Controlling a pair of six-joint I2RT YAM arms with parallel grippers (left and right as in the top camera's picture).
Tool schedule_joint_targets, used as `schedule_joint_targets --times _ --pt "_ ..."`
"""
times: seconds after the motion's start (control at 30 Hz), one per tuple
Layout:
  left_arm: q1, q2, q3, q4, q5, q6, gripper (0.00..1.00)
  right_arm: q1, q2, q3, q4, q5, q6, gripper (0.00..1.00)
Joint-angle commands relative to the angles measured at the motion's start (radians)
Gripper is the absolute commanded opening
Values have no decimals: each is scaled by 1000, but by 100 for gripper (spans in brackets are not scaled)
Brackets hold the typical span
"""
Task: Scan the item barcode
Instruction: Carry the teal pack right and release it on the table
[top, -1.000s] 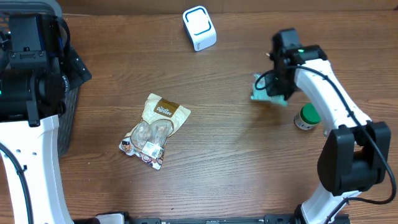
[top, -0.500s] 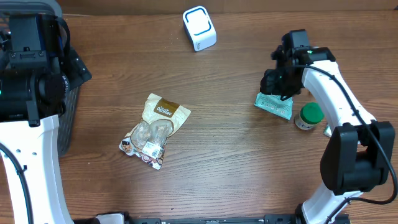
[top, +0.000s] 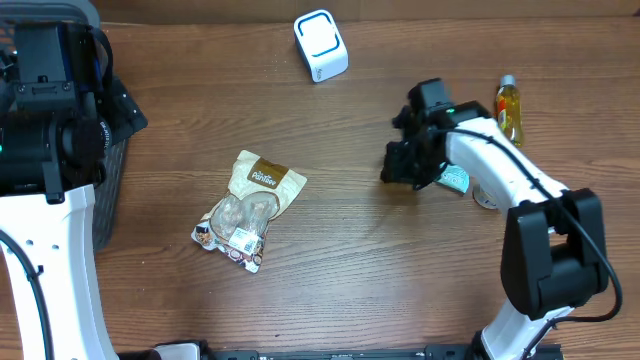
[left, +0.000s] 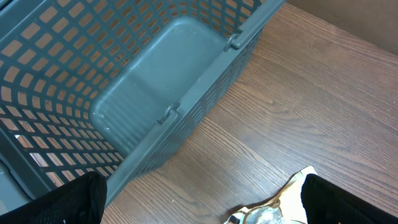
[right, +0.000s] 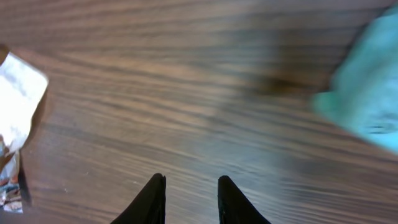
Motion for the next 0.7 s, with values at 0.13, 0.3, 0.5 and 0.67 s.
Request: schedule_joint_targets --times 0.13,0.3,0.5,0.67 --pt "5 3 9 2 -2 -11 100 135 -10 -4 64 -15 21 32" --pt "5 3 9 2 -2 -11 100 200 -10 -4 136 -14 109 34" --pt "5 3 9 3 -2 -11 100 246 -10 -4 214 -12 147 36" --pt "5 3 9 2 -2 -11 100 246 -10 -4 237 28 147 37"
